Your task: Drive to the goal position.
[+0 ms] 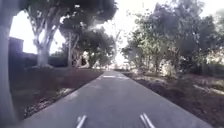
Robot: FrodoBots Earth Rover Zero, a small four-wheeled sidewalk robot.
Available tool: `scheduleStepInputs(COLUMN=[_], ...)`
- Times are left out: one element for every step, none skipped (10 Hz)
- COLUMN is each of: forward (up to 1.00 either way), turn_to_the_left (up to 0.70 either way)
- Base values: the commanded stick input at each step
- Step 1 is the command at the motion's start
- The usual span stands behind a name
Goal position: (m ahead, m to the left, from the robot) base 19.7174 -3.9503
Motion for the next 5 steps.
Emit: scheduleStepInputs(forward=[1.0, 1.0, 1.0, 1.0, 1.0], turn_to_the_left=[0.0, 0.0, 0.0, 0.0, 0.0])
